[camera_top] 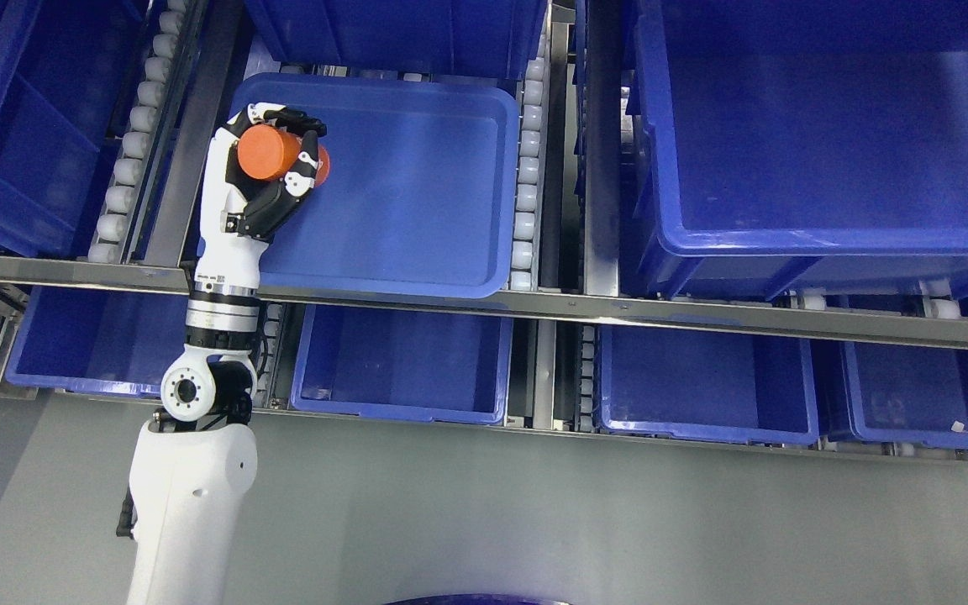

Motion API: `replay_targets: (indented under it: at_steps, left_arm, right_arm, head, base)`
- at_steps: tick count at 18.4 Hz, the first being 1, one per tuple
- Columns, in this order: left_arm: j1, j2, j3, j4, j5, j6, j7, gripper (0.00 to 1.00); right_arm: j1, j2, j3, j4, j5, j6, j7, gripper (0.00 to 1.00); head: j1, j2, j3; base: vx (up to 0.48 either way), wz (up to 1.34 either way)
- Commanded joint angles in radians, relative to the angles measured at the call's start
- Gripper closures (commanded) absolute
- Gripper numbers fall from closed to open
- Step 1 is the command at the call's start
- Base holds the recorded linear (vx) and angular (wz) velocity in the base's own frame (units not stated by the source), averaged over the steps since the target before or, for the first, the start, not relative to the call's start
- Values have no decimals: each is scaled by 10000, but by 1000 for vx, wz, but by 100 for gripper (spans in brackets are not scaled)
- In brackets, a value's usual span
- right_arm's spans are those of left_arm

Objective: Grab orange capacitor from left shelf to right desk
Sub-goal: 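Lift the held orange capacitor up out of the bin with the left hand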

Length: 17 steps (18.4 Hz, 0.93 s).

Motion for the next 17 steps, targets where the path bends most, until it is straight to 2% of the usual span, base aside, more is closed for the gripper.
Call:
replay_targets:
  at_steps: [1, 17]
  left_arm:
    - [801, 175, -49, -1581, 200, -267, 3, 99]
    - [955, 175, 181, -1749, 200, -205, 34, 98]
  right_arm:
    - [-16, -174, -107, -337, 46, 0, 8, 0]
    - [-16, -174, -107, -337, 46, 0, 8, 0]
  head:
    - [0, 0, 0]
    - [0, 0, 0]
  base:
    - [0, 0]
    - [0, 0]
